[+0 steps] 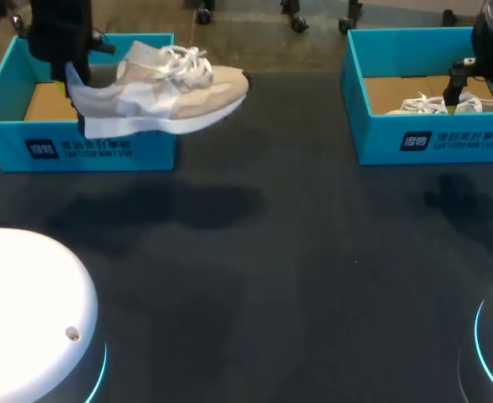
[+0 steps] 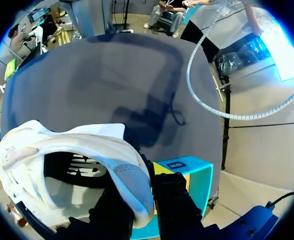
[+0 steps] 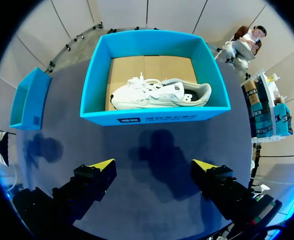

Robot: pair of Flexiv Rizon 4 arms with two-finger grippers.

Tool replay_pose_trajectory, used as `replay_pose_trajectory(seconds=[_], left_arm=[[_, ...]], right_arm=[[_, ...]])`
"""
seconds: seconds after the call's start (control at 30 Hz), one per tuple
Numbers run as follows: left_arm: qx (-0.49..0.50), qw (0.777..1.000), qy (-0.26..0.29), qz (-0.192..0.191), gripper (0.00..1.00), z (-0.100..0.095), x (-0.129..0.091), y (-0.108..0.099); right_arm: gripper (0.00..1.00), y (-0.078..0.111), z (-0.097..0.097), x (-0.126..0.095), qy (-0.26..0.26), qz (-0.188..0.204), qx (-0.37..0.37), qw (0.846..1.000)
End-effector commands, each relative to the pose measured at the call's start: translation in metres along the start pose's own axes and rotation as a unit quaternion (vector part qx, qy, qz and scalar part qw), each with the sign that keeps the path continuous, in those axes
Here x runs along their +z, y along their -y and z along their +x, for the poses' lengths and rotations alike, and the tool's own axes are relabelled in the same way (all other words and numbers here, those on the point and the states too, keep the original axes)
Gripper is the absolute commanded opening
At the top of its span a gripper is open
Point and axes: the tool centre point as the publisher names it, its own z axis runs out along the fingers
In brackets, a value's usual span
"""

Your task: Take the shoe out of the shoebox, open the shoe tongue, remove and reinsert the insole, then place the shoe into the shoebox

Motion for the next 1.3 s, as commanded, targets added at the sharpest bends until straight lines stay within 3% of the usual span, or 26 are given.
replay_pose_trajectory(seconds=[0.03, 0.4, 0.83, 1.3], left_arm=[[-0.002, 0.998, -0.009, -0.057, 0.00, -0.014, 0.003, 0.020], [0.017, 0.999, -0.023, -0.041, 0.00, -0.054, 0.011, 0.071], [0.051, 0.998, -0.019, -0.045, 0.00, -0.104, 0.016, 0.115], [0.032, 0.997, -0.039, -0.063, 0.00, -0.171, 0.026, 0.128]], right_arm=[[1.00, 0.001, -0.001, 0.000, -0.001, -0.001, 0.000, 1.000], [1.00, 0.001, -0.001, 0.000, -0.001, -0.001, 0.000, 1.000], [1.00, 0.001, -0.001, 0.000, -0.001, -0.001, 0.000, 1.000], [1.00, 0.001, -0.001, 0.000, -0.001, -0.001, 0.000, 1.000]])
